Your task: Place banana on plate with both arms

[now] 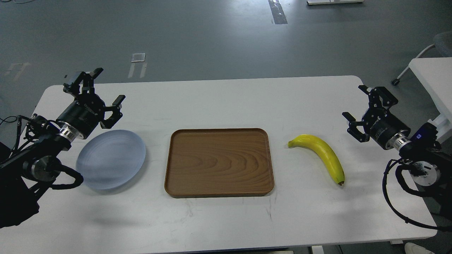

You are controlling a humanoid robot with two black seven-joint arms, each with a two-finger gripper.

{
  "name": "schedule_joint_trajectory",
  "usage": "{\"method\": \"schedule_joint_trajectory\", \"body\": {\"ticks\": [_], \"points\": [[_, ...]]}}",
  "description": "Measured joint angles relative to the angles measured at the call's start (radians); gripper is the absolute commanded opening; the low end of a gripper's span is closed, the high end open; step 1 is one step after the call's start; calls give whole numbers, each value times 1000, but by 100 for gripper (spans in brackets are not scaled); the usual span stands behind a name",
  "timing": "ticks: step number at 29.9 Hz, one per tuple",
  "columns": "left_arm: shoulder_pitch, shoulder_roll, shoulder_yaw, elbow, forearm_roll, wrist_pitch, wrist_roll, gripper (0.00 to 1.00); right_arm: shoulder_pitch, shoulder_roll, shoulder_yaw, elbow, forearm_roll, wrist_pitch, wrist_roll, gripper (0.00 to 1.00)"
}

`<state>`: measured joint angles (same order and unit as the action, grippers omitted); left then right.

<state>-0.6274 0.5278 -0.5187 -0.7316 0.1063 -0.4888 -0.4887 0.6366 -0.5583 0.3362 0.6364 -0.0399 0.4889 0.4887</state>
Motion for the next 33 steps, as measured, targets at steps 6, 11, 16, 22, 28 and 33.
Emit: {"method": "schedule_joint_trajectory", "body": {"ticks": [6, 11, 16, 22, 28, 33], "points": [[0, -1, -4, -2, 0, 0, 0, 100, 2, 3, -2, -2, -1, 0, 0, 100], [-2, 5, 2, -2, 1, 0, 0, 100, 11, 3, -1, -3, -2, 0, 0, 100], [-13, 16, 13, 0, 5, 0, 0, 100, 17, 2, -1, -3, -2, 0, 0, 100], [-50, 83, 12, -21, 214, 0, 0, 100, 20, 0, -3, -3, -2, 0, 0, 100], [-99, 224, 10, -157, 564, 0, 0, 100, 34, 0, -4, -3, -3, 0, 0, 100], [-111, 340, 10, -287, 932, 0, 0, 100, 35, 0, -4, -2, -5, 0, 0, 100]]}}
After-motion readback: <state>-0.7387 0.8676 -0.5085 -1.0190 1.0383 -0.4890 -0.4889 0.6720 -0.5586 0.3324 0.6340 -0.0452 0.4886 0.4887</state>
